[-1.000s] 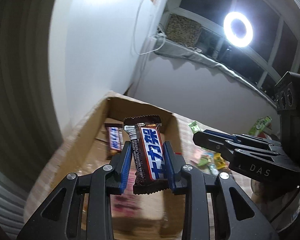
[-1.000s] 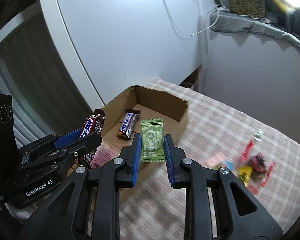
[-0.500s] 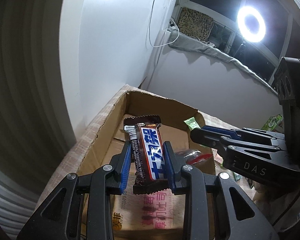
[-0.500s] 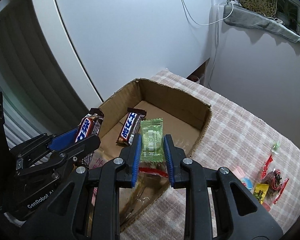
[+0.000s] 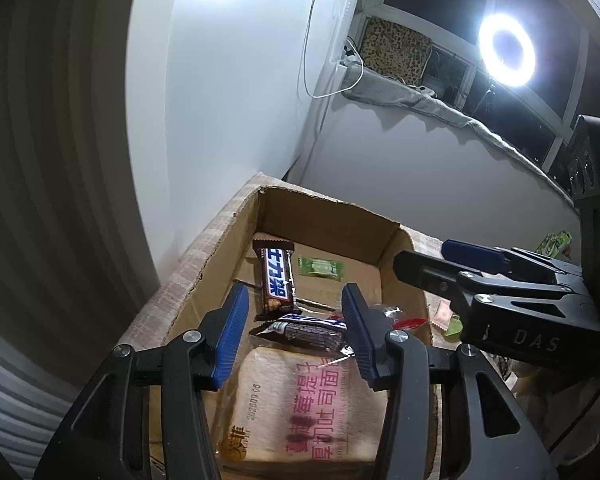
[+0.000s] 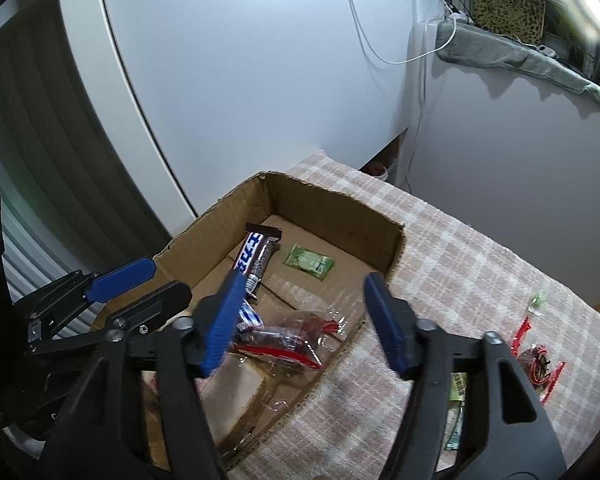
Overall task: Organize snacks
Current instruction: 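Move both grippers back over the snack pile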
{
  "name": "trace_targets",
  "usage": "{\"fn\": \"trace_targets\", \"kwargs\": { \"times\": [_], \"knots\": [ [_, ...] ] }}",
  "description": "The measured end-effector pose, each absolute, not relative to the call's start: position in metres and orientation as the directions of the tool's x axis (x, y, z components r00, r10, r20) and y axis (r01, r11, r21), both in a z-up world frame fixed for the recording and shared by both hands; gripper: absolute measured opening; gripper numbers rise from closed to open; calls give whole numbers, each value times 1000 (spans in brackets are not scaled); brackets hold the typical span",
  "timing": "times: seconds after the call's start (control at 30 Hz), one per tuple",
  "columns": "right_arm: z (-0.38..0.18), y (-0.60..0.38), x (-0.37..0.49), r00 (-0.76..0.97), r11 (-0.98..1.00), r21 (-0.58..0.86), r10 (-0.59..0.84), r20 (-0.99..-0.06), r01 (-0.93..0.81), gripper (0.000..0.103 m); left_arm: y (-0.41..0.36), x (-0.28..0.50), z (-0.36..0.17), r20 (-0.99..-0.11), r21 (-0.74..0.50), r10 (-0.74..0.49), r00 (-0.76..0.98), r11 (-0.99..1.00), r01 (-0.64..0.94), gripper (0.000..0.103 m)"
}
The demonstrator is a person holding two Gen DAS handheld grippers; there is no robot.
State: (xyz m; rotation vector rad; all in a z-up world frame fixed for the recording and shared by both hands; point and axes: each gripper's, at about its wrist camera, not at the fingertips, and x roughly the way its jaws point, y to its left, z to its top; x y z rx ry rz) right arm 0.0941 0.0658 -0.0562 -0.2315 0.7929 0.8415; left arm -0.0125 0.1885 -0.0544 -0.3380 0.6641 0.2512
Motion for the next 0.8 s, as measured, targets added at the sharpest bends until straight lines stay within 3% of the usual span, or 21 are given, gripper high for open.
{"fn": "trace_targets", "kwargs": {
  "times": [0.3,0.5,0.8],
  "knots": [
    [-44,36,97,456,696,103,567,-686,-710,73,172,-11,-46,-618,-232,92,781,927,-293,47],
    [-34,-14,105,493,731,102,549,-675,-674,73,141,-3,-39,-585,-250,11,811,949,-193,47],
    [-42,-93,122,551,802,72,469,-691,-593,73,80,19,-42,-605,-221,-86,791,973,-64,47]
  ]
}}
